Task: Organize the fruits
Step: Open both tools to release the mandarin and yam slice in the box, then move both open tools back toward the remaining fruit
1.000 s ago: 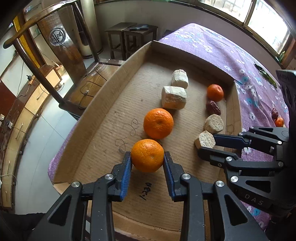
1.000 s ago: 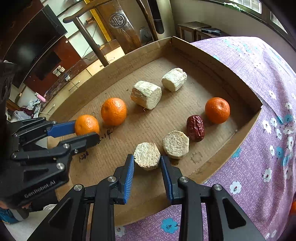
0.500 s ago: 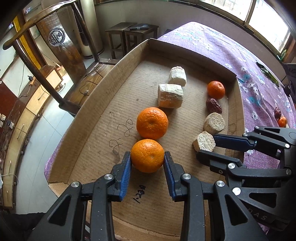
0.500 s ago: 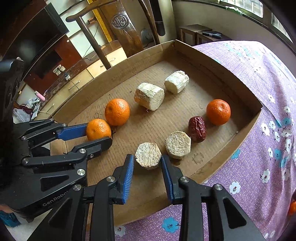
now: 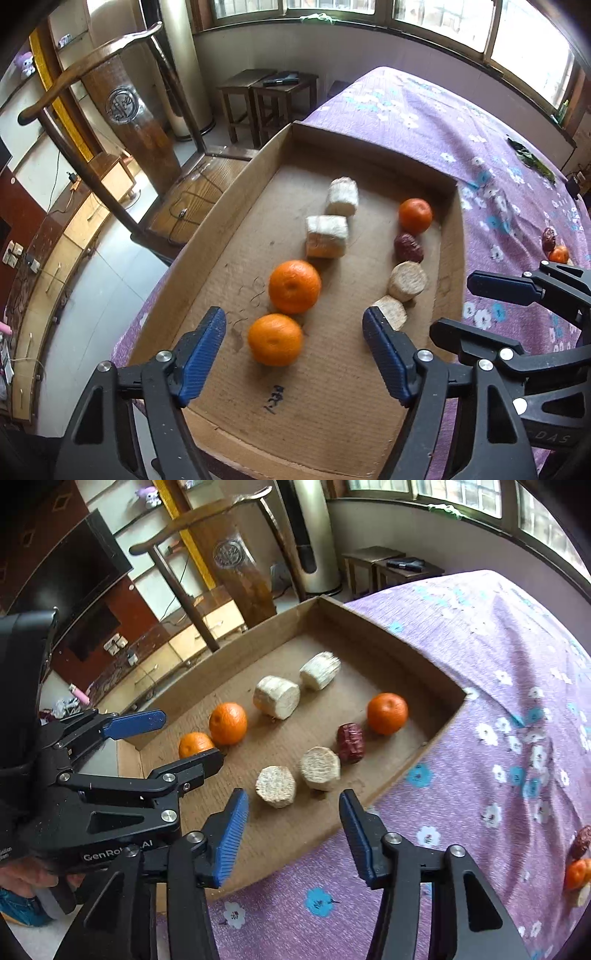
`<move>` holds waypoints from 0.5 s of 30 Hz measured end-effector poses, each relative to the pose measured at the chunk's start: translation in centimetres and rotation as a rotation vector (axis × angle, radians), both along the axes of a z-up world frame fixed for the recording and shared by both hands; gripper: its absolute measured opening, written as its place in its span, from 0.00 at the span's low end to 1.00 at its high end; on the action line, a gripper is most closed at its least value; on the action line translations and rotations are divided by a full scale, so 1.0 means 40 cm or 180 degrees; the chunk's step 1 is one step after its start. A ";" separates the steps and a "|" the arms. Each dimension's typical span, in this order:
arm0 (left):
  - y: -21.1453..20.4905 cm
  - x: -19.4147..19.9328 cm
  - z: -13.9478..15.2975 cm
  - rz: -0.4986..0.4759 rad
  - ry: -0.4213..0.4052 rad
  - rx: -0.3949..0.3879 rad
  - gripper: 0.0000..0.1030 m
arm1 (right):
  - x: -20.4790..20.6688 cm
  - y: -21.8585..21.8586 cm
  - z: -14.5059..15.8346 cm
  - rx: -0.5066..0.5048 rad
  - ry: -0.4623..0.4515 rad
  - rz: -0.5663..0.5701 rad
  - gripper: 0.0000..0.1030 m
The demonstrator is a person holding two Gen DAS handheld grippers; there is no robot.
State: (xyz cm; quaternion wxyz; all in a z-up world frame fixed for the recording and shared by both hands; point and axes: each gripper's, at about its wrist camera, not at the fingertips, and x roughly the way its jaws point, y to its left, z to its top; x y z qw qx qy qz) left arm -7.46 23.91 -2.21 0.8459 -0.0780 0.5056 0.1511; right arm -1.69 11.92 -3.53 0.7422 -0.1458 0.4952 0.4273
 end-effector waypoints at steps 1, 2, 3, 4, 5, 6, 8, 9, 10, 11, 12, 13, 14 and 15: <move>-0.011 0.008 0.006 -0.0036 -0.0020 0.0003 0.78 | 0.003 -0.016 0.005 0.0009 -0.0011 -0.0041 0.57; -0.021 0.016 0.013 -0.0066 -0.0037 0.0007 0.79 | 0.008 -0.033 0.011 0.0015 -0.0028 -0.0088 0.57; -0.033 0.024 0.018 -0.0105 -0.0051 0.0006 0.80 | 0.012 -0.052 0.017 0.0017 -0.0048 -0.0143 0.57; -0.048 0.035 0.023 -0.0153 -0.0068 0.0001 0.80 | 0.017 -0.072 0.022 0.0020 -0.0061 -0.0203 0.57; -0.061 0.044 0.027 -0.0183 -0.0078 -0.0003 0.81 | 0.022 -0.089 0.029 0.0025 -0.0069 -0.0255 0.57; -0.075 0.054 0.029 -0.0214 -0.0087 -0.0010 0.84 | 0.028 -0.113 0.034 0.0033 -0.0079 -0.0319 0.58; -0.109 0.078 0.032 -0.0296 -0.0105 -0.0028 0.86 | 0.038 -0.153 0.045 0.0039 -0.0102 -0.0454 0.61; -0.131 0.091 0.033 -0.0353 -0.0107 -0.0030 0.86 | 0.044 -0.177 0.052 0.0040 -0.0113 -0.0532 0.62; -0.150 0.102 0.035 -0.0403 -0.0107 -0.0032 0.86 | 0.046 -0.201 0.055 0.0038 -0.0121 -0.0608 0.63; -0.171 0.115 0.035 -0.0459 -0.0106 -0.0036 0.86 | 0.050 -0.226 0.057 0.0034 -0.0128 -0.0680 0.63; -0.194 0.128 0.035 -0.0524 -0.0108 -0.0044 0.86 | 0.055 -0.247 0.057 0.0025 -0.0130 -0.0747 0.64; -0.216 0.139 0.036 -0.0583 -0.0111 -0.0053 0.86 | 0.061 -0.272 0.057 0.0010 -0.0131 -0.0825 0.64; -0.237 0.149 0.036 -0.0634 -0.0113 -0.0059 0.86 | 0.067 -0.295 0.058 0.0004 -0.0128 -0.0892 0.64; -0.261 0.161 0.037 -0.0699 -0.0114 -0.0065 0.86 | 0.072 -0.319 0.060 0.0003 -0.0121 -0.0965 0.64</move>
